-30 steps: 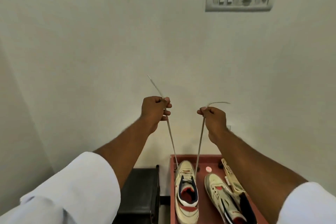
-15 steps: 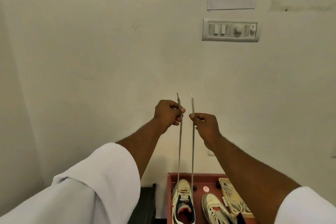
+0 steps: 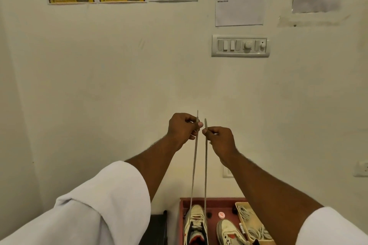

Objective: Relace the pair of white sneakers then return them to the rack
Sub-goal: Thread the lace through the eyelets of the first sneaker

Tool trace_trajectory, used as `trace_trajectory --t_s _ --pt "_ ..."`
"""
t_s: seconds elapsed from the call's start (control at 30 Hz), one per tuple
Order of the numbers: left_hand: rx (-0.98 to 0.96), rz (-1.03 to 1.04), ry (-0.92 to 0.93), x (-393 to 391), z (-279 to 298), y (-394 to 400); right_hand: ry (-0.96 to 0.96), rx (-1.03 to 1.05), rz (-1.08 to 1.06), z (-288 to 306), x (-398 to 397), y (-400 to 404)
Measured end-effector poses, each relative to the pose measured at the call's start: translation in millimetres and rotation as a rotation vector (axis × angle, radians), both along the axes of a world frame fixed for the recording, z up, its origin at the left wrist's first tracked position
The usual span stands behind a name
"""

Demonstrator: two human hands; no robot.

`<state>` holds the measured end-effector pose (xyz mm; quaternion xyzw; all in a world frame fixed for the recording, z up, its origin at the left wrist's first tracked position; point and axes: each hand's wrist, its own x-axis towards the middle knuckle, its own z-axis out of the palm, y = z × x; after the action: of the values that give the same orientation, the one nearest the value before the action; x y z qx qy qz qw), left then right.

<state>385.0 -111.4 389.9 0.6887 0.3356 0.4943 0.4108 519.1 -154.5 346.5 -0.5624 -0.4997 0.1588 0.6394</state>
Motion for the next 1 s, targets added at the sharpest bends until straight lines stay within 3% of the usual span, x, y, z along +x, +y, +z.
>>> trace_trajectory --t_s 1.0 --pt "0.094 0.044 0.037 0 17 -5 -0.170 0.083 -0.013 14 -8 -1"
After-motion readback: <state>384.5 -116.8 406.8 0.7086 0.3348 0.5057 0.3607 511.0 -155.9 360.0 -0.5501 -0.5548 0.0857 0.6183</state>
